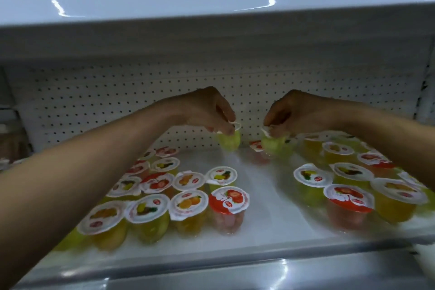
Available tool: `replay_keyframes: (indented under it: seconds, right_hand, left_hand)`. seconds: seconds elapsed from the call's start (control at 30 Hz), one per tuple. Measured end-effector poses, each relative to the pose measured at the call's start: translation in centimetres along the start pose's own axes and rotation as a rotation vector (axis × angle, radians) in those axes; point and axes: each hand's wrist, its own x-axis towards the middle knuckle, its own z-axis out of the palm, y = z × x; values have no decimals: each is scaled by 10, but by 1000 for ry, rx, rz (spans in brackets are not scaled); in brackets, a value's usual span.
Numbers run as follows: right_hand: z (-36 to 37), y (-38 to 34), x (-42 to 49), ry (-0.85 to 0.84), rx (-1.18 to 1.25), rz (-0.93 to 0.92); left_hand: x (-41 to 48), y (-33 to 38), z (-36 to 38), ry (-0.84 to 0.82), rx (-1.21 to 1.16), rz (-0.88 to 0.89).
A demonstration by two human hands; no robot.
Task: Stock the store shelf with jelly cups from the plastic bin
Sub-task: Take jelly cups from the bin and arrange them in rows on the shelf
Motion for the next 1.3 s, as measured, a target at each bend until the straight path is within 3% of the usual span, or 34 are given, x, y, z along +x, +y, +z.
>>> replay_keyframes:
  seconds: [0.23,0.4,0.53,0.73,1.3]
  right_hand:
    - [63,-39,44,-122,85,-51]
    - [73,-46,54,-239,219,34]
    - [75,-43,52,-245,463,192]
    - [82,-51,55,-250,581,279]
    - [77,-46,57,-341,479,228]
  left_hand:
    - [-20,-57,10,-116,108,-134]
    - [-20,-71,16,-253,59,-145]
    - [-16,-76,16,-224,-8,-147]
    - [-8,-84,20,-276,-7,-131]
    - [-15,-74,15,-331,-4,-173]
